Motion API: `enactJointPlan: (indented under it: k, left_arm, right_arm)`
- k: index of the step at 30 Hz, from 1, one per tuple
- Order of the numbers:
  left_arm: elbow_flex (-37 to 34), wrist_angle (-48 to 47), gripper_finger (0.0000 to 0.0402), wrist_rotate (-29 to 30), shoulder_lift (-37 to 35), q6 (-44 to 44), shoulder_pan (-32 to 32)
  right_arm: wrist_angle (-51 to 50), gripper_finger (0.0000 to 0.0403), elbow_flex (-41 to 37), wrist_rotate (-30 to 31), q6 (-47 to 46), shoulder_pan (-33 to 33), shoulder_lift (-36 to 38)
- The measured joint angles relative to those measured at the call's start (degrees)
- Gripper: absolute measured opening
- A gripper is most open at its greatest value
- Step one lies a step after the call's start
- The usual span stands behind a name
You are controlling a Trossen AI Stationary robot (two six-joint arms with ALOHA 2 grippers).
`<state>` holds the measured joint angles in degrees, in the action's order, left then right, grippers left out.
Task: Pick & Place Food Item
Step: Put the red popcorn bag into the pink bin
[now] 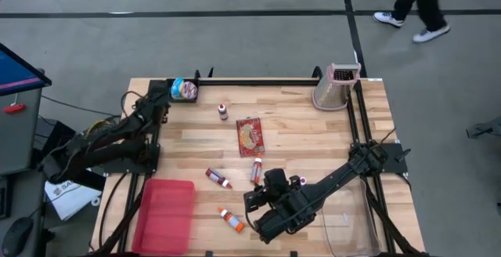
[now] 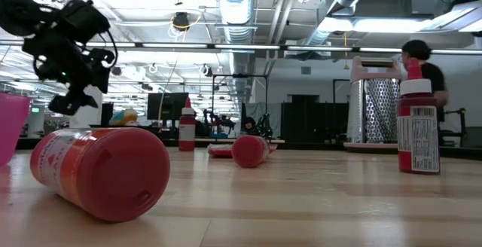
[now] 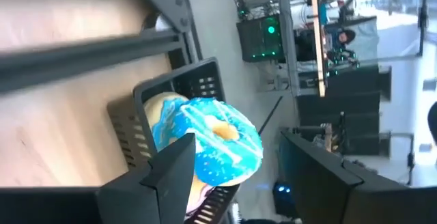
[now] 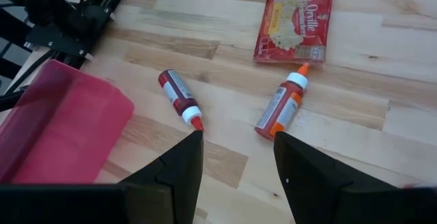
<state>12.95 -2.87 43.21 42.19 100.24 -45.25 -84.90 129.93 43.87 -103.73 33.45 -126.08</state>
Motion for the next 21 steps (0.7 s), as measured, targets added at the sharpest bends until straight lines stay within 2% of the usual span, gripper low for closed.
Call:
enactJointPlan:
  k: [6,11,14,21]
  left_arm:
    - [0.0,-7.2,0.0197,-1.9,-10.4,-9.8,0.0]
    - [0.0,-10.4,0.0189,-11.8,-15.6,-16.0,0.0]
    - [0.0,-10.1,0.0184,-22.1,-17.3,-24.7,0.0]
    - [0.0,-9.7,0.017,-56.8,-19.4,-45.7,3.5]
  right_arm:
    - [-0.2,0.0173,0.0,1.7,-0.9,0.0,0.0]
    - [-0.3,0.0172,0.0,1.9,-1.1,0.0,0.0]
    - [-0.5,0.0173,0.0,1.9,-1.0,-0.1,0.0]
    - [-4.7,0.0173,0.0,2.6,-1.3,-0.2,1.7]
